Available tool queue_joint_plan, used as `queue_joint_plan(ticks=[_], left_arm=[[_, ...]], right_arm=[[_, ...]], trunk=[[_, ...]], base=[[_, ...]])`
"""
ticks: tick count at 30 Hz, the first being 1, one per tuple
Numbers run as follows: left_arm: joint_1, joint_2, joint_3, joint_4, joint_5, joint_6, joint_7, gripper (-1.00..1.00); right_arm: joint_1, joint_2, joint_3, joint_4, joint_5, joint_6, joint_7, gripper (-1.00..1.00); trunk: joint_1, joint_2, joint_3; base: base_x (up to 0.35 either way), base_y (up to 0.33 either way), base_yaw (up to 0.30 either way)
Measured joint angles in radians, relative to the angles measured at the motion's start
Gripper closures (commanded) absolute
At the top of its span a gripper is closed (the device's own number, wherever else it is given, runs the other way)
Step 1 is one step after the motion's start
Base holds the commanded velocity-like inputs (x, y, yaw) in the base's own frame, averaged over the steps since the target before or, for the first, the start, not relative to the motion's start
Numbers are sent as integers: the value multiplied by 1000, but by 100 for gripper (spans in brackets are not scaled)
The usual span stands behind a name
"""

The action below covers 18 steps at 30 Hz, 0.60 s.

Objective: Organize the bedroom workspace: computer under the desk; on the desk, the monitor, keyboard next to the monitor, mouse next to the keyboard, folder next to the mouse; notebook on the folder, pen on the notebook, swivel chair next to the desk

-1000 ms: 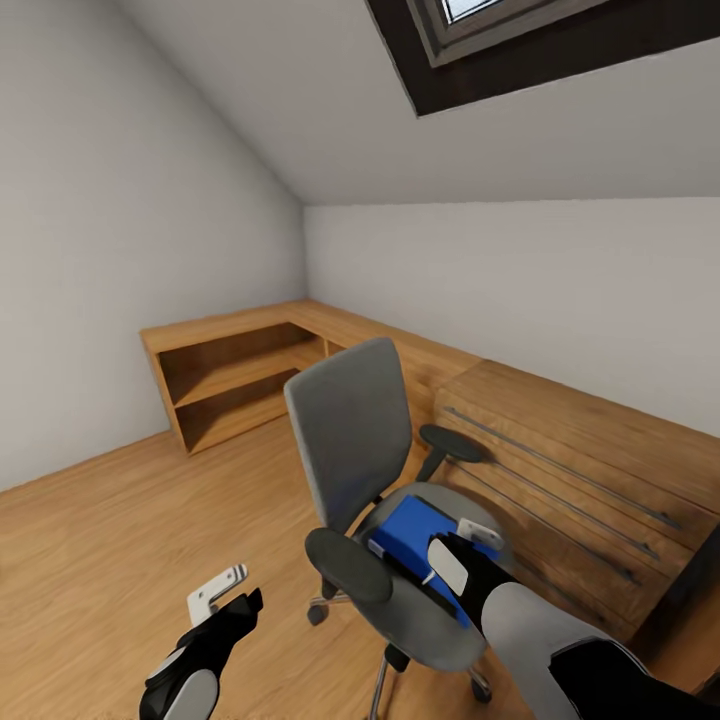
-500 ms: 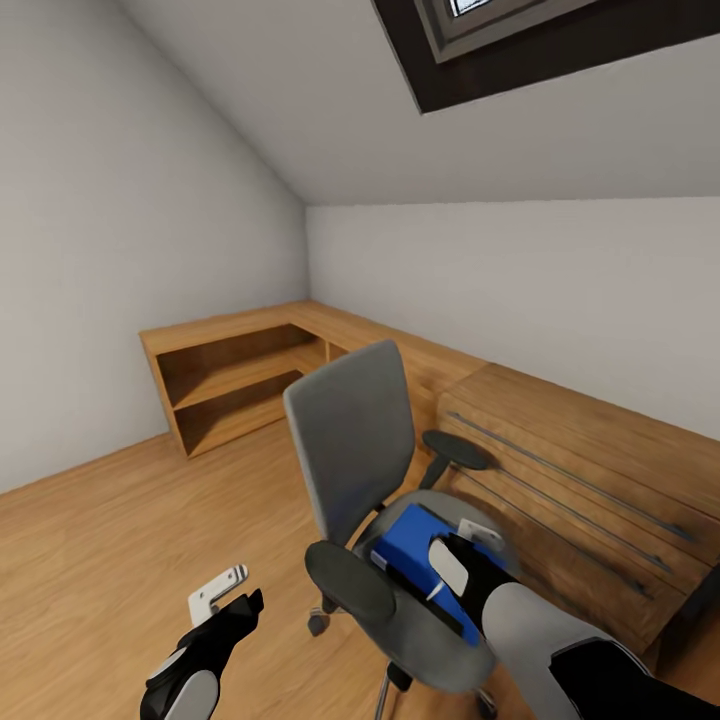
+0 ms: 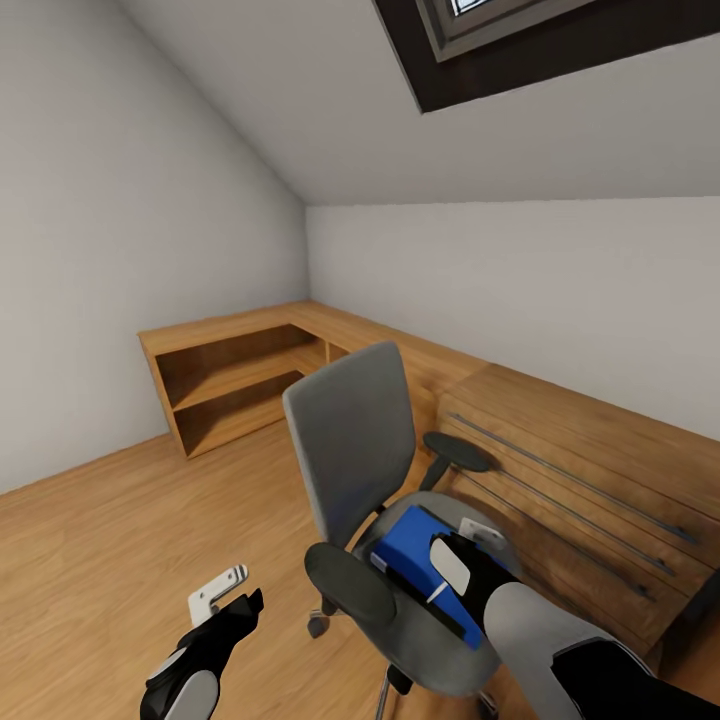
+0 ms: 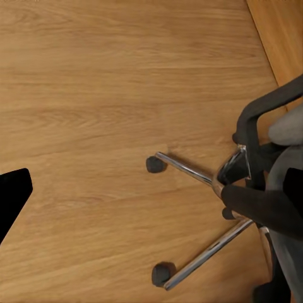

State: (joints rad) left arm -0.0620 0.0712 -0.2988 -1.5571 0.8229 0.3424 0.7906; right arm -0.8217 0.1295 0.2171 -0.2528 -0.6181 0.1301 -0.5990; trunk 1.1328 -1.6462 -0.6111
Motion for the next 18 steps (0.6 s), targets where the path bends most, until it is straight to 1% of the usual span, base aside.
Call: queue_joint_plan(ticks=[3,7,15,18], left_arm=[[0,0,0,0,-1,0,0,-100],[0,0,0,0,-2,-1,2,-100],[0,0,3,-4,-2,-2,8,-100],[0,0,4,-5,-2,-2,9,-100]], right_arm=[[0,0,0,0,-2,1,0,-100],[0,0,0,0,-3,1,0,-100],[0,0,0,0,-3,1,0,-100],[0,0,0,0,-3,1,0,-100]], trunk=[[0,0,0],[0,0,0],[0,0,0],[11,-21,-9]], base=[[228,138,0],[120,72,0],[32,19,0],[7,4,0]])
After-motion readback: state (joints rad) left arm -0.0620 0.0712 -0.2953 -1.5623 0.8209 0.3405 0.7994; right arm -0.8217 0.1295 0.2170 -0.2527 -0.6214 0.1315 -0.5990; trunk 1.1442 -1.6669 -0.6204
